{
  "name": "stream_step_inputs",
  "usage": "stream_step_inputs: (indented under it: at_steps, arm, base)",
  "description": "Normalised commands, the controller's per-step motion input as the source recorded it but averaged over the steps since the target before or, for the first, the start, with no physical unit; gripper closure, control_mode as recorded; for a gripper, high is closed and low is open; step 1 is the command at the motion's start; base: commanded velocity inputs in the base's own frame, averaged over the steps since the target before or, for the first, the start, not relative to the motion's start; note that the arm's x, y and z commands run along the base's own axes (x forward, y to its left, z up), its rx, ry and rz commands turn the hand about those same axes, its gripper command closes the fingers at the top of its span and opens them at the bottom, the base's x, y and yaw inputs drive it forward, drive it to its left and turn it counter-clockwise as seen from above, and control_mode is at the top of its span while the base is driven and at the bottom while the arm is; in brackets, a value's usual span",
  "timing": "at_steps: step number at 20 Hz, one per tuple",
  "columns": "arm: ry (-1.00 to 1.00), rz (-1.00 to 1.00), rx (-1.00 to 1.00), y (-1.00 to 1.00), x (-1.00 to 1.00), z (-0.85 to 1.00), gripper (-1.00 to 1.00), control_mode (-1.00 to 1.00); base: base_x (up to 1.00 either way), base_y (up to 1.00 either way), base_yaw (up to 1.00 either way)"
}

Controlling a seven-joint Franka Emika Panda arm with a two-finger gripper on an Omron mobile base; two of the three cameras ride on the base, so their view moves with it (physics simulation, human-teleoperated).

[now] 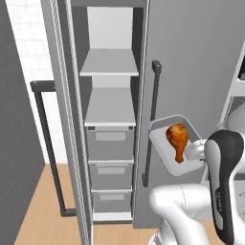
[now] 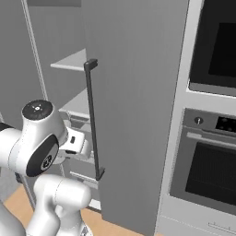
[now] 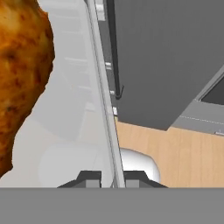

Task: Take the meat container that has the chicken drumstick and place it on the second highest rack of the freezer. Then take the vegetable container that has the mushroom and sweet potato and place it on the highest rack of the freezer.

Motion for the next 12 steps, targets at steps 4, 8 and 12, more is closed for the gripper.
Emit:
stream_step_inputs:
  at_steps: [4,8,12]
  arm:
    - [0.00,0.00,0.00,0.00,0.00,0.00,1.00,1.00]
    - [0.00,0.00,0.00,0.00,0.00,0.00,1.00,1.00]
    - [0.00,0.00,0.00,0.00,0.00,0.00,1.00,1.00]
  base:
    - [0.23,0.16,0.13]
    - [0.39,0.04,0.15]
    - [0.00,0.23,0.10]
